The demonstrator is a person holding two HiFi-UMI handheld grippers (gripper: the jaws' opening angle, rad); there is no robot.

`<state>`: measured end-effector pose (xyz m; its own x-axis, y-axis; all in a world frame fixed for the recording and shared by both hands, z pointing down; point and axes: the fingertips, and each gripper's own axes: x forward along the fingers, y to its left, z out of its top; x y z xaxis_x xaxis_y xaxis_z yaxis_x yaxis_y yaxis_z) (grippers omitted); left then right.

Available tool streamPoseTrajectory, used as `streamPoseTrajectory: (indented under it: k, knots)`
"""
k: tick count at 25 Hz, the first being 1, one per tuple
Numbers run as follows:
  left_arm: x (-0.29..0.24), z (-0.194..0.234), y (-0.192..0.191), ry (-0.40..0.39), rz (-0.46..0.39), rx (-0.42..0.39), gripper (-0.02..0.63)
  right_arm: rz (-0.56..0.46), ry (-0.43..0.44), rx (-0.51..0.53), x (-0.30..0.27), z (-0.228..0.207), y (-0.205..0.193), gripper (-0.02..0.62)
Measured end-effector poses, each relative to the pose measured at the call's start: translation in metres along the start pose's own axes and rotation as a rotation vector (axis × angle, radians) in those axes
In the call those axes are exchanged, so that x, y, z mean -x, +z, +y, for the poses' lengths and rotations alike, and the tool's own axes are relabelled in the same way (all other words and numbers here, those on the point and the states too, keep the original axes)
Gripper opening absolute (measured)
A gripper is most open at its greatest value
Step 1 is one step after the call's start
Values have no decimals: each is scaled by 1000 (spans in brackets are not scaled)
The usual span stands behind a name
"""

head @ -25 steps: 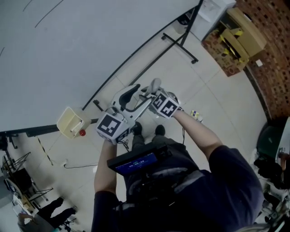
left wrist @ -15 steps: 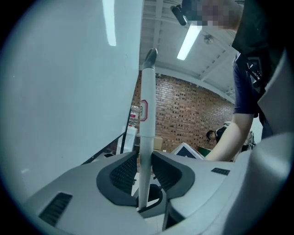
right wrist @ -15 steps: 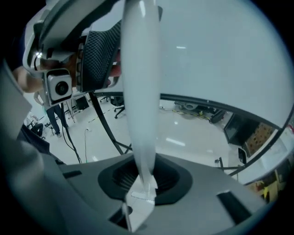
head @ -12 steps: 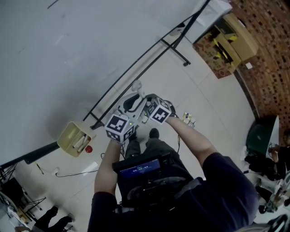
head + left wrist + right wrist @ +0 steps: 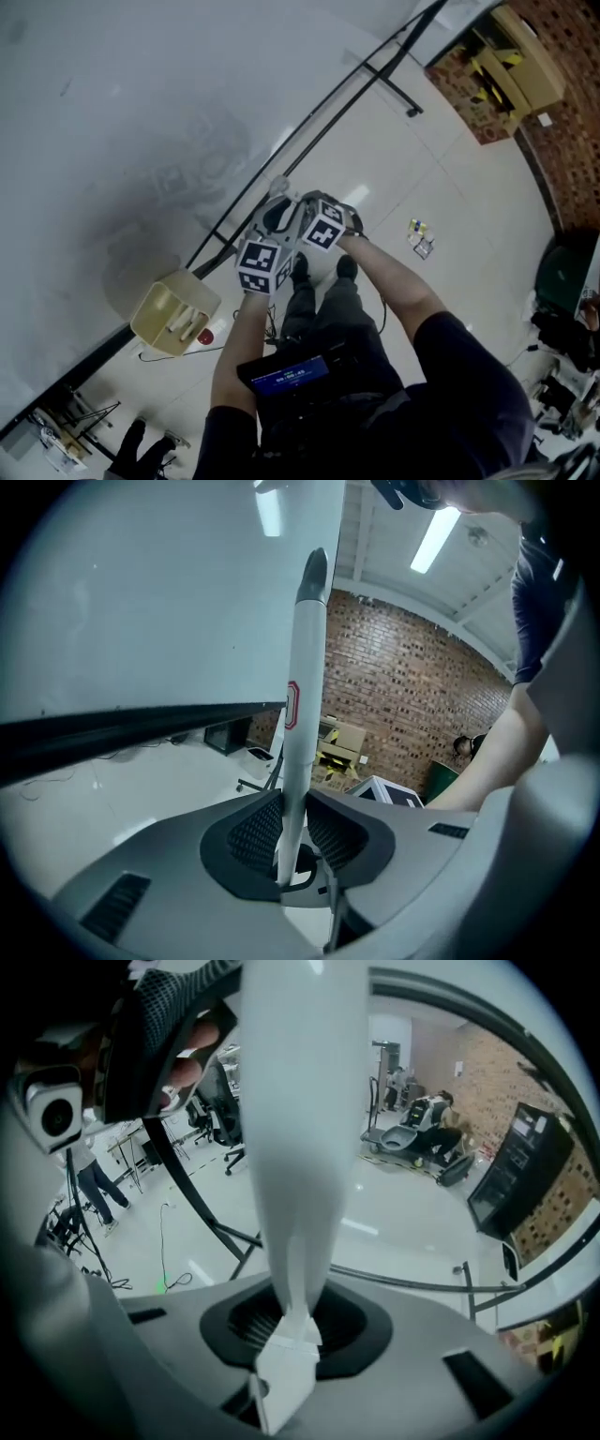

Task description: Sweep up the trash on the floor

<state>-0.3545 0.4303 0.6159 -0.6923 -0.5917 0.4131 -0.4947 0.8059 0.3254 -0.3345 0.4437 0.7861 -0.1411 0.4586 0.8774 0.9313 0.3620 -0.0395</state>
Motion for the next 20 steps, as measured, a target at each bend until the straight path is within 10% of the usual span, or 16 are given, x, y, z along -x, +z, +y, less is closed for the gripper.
streamPoseTrajectory:
  k: [12, 20]
  knots:
    - [0, 66, -36, 139, 74, 24, 65, -56, 7, -90, -62, 0, 20, 110]
    - [0, 63, -51, 179, 100, 12, 66, -123, 35, -198, -21, 5, -35, 173]
